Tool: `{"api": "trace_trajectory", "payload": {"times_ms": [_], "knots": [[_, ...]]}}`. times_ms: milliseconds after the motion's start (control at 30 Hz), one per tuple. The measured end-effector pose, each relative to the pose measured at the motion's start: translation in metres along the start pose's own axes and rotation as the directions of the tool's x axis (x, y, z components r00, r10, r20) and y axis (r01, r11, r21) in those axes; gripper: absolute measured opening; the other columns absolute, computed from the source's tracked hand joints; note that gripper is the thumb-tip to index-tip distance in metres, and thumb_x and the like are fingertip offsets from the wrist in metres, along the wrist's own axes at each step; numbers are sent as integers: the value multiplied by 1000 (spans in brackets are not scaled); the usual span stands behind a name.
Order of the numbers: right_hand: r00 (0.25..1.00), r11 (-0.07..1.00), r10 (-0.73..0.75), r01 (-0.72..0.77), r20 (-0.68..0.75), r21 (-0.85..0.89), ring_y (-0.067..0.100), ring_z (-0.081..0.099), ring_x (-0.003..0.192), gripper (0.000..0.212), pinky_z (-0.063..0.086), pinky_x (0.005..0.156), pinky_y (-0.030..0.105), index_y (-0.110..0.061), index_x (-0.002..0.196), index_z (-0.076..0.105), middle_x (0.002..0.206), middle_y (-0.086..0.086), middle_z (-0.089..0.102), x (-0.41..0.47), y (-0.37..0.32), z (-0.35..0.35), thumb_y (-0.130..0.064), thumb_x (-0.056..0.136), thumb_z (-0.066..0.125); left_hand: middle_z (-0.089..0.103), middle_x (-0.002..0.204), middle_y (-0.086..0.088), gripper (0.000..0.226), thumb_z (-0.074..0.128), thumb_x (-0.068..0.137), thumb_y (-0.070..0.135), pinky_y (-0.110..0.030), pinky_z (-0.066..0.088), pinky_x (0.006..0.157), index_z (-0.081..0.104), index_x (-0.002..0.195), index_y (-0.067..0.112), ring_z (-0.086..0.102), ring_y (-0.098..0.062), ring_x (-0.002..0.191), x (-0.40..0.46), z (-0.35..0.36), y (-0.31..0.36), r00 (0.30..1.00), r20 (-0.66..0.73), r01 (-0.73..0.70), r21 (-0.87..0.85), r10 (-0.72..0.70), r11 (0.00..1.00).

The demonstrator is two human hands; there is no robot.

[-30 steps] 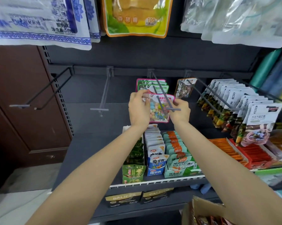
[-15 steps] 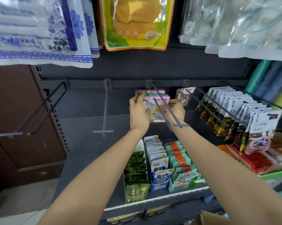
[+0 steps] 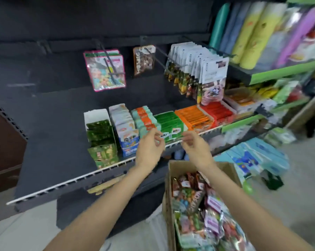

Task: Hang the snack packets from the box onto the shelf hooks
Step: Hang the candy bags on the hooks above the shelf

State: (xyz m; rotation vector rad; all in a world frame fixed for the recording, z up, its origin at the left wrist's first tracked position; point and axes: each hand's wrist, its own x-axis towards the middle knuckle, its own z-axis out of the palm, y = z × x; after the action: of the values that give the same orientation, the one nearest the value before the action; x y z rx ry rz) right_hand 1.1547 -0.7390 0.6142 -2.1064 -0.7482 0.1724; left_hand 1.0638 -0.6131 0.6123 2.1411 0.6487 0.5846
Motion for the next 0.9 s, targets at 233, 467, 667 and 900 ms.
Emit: {"api": "trace_trajectory", "payload": {"times_ms": [233, 467, 667, 900], "knots": [[972, 876, 170, -73, 163, -478, 37, 52, 112, 35, 37, 97, 35, -9, 113, 65, 112, 19, 62, -96, 141, -55, -16, 79, 66, 60, 121, -8, 28, 49, 95, 13, -31, 45, 89, 58, 121, 11, 59, -23, 107, -84, 119, 17, 879, 471, -34, 207, -69, 978], [817, 819, 397, -108, 419, -564, 30, 50, 119, 56, 42, 95, 33, -9, 138, 41, 130, 16, 51, -153, 181, -85, -27, 89, 61, 49, 135, -14, 36, 51, 96, 12, -28, 37, 96, 54, 131, 8, 52, -28, 117, -136, 172, 23, 813, 563, -24, 285, -147, 958], [827, 829, 402, -146, 394, -540, 22, 55, 82, 20, 38, 65, 27, -15, 80, 55, 89, 7, 59, -151, 185, -88, -24, 79, 73, 67, 113, -13, 23, 64, 88, 6, -36, 49, 92, 67, 111, 3, 63, -27, 102, -138, 189, 35, 888, 377, 202, 197, -264, 960], [955, 959, 212, -163, 207, -232, 16, 58, 93, 33, 31, 64, 17, -9, 106, 69, 104, 6, 68, -138, 159, -122, -17, 75, 77, 65, 117, -9, 26, 49, 92, 1, -23, 35, 99, 72, 104, 5, 56, -22, 113, -134, 168, 64, 948, 305, 52, 144, -94, 988]]}}
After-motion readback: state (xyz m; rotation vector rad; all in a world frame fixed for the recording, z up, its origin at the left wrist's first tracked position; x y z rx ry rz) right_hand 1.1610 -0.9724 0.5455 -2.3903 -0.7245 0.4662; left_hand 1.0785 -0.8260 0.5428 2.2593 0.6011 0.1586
